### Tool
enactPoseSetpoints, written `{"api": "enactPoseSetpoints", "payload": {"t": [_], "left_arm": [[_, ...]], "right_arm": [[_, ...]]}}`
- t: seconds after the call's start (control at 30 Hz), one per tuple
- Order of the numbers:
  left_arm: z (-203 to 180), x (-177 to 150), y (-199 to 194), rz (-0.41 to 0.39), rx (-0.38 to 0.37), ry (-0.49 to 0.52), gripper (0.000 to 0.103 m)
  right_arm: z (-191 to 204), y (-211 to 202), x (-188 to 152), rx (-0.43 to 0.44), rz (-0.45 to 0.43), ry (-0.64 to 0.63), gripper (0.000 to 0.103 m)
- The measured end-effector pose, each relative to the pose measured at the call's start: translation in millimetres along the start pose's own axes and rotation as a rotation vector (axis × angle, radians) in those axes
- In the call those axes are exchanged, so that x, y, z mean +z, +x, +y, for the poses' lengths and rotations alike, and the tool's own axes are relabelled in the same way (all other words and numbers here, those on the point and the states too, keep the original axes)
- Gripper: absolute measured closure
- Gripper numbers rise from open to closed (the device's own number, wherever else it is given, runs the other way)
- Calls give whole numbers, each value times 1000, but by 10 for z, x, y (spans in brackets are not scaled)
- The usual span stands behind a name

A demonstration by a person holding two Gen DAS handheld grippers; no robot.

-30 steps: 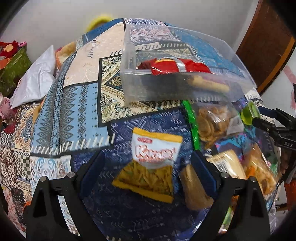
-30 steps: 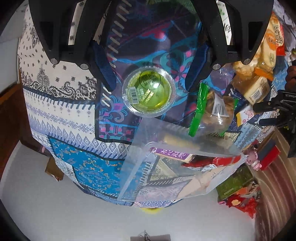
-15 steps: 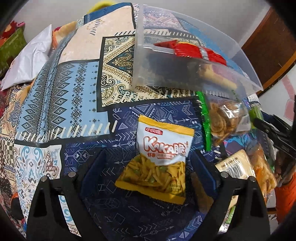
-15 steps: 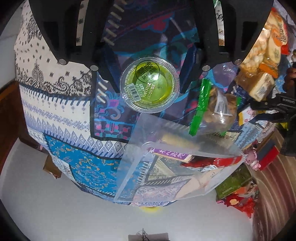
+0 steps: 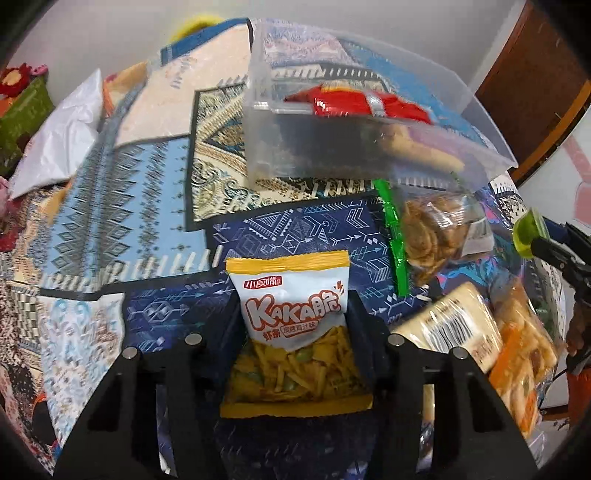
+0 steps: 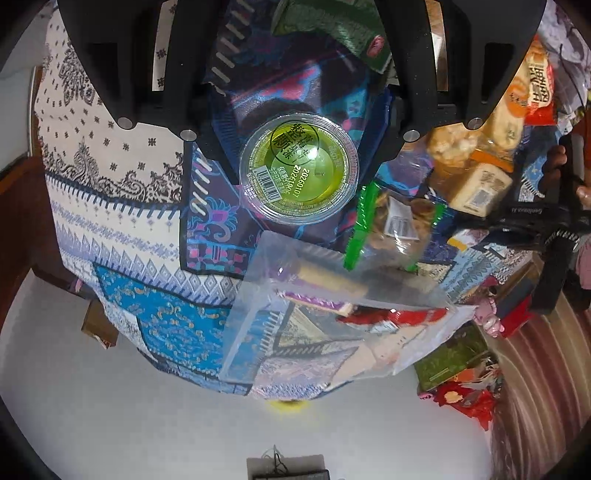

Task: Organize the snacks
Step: 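Grasp the yellow KAKA chip bag with the left tool while the right tool reaches the green jelly cup, then grasp the green jelly cup with the right tool while the left tool lifts the KAKA bag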

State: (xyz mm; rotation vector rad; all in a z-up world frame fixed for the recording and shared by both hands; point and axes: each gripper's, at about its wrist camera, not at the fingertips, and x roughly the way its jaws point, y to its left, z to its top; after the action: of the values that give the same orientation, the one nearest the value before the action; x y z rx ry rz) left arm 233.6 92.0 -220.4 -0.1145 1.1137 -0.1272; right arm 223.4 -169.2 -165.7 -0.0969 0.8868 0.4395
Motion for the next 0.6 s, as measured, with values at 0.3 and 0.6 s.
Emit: {"api": "enactPoseSetpoints", "payload": {"t": [0.3,0.6], "left_arm": [[-97,219,-618,-180,18,16,50],[-255,726,-842,-306,-16,7,50]], "right_arm": [[103,-174,289,27,-91,1,46],[186,-122,702,37,-166,0,46]]}}
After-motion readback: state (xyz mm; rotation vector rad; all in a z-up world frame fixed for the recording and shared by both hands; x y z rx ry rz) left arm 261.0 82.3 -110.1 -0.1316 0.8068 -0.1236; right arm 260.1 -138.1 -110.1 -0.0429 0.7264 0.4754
